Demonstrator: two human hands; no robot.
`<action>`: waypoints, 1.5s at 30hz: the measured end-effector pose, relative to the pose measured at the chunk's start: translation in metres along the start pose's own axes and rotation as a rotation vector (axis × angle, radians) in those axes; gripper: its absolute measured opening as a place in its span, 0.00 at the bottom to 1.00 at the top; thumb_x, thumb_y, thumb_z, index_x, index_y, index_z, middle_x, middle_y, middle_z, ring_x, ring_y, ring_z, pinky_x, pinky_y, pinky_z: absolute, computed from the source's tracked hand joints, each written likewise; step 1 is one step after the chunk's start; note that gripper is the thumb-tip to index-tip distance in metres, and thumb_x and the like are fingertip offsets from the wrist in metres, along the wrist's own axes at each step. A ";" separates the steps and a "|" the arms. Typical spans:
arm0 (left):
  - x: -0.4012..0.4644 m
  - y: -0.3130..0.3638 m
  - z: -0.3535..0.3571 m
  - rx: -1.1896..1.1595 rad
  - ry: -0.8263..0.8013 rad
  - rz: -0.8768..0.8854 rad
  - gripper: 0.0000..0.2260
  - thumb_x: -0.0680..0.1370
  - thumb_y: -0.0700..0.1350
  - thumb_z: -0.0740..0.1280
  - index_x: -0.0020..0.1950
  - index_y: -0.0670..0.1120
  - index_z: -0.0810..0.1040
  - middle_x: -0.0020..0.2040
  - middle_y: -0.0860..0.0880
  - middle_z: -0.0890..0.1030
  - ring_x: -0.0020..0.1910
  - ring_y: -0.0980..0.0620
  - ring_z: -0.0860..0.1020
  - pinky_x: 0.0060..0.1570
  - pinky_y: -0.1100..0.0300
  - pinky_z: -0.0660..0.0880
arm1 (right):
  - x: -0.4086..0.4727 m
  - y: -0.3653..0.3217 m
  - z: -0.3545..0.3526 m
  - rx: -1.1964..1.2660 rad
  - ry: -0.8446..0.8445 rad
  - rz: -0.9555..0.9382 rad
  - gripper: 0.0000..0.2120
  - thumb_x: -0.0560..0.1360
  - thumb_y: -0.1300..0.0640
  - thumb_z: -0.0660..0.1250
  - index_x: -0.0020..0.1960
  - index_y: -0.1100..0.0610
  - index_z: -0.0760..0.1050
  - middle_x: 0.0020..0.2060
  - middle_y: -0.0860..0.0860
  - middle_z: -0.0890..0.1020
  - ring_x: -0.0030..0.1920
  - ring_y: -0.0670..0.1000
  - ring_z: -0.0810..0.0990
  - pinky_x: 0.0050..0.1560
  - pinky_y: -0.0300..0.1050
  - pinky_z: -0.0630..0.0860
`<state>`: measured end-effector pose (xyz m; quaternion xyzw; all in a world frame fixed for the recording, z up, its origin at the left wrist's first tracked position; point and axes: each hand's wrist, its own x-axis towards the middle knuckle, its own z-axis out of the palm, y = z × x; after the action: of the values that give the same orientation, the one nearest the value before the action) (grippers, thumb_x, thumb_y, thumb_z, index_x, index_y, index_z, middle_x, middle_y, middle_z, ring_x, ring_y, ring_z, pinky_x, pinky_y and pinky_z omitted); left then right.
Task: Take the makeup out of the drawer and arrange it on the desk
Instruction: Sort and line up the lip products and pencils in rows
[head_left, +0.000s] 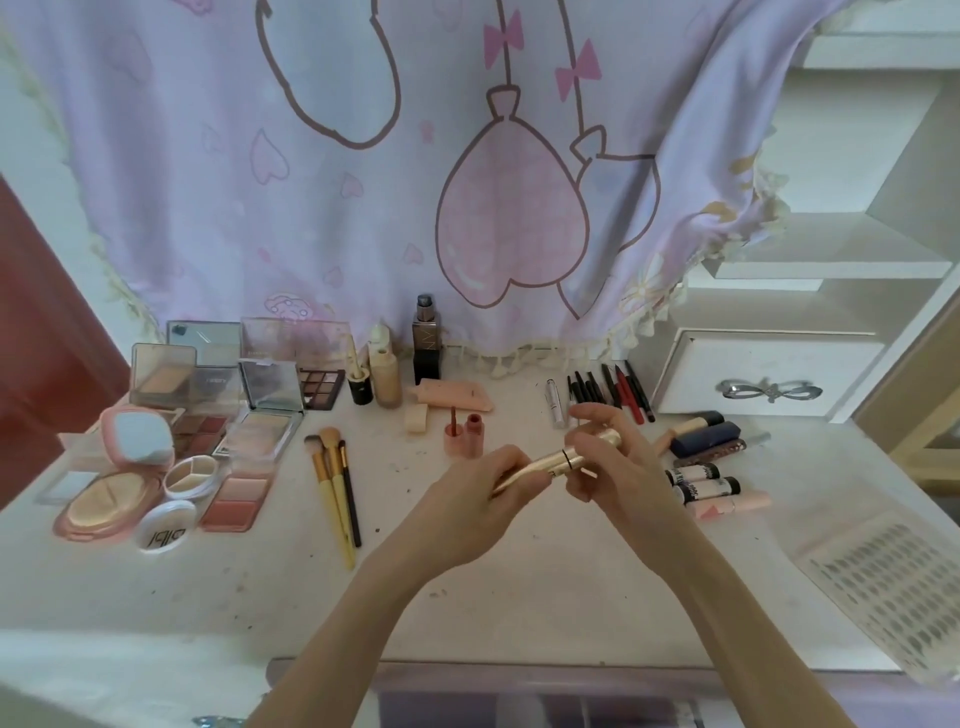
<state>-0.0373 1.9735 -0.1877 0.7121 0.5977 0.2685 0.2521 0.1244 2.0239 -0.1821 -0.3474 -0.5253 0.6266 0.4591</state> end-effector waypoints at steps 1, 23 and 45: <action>-0.001 -0.001 0.001 0.021 0.000 -0.008 0.14 0.76 0.63 0.54 0.47 0.55 0.71 0.32 0.55 0.72 0.28 0.59 0.68 0.32 0.62 0.66 | -0.001 0.001 0.000 -0.007 0.006 0.009 0.07 0.77 0.66 0.60 0.52 0.59 0.72 0.28 0.48 0.72 0.27 0.46 0.69 0.27 0.38 0.67; -0.025 -0.022 0.002 -0.095 0.133 -0.154 0.16 0.78 0.61 0.53 0.46 0.52 0.75 0.30 0.56 0.71 0.28 0.59 0.68 0.31 0.62 0.65 | 0.010 0.013 0.032 0.001 -0.076 0.210 0.04 0.76 0.66 0.61 0.48 0.60 0.73 0.24 0.48 0.67 0.25 0.47 0.64 0.26 0.38 0.61; -0.025 -0.014 -0.003 -0.146 0.166 -0.171 0.10 0.79 0.54 0.56 0.48 0.49 0.71 0.32 0.55 0.72 0.27 0.59 0.69 0.30 0.67 0.66 | 0.019 0.009 0.029 0.027 0.030 0.117 0.09 0.76 0.67 0.59 0.39 0.58 0.71 0.21 0.45 0.64 0.22 0.44 0.59 0.23 0.36 0.56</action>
<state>-0.0534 1.9511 -0.1970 0.6138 0.6538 0.3467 0.2749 0.0894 2.0313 -0.1839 -0.3809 -0.4886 0.6541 0.4340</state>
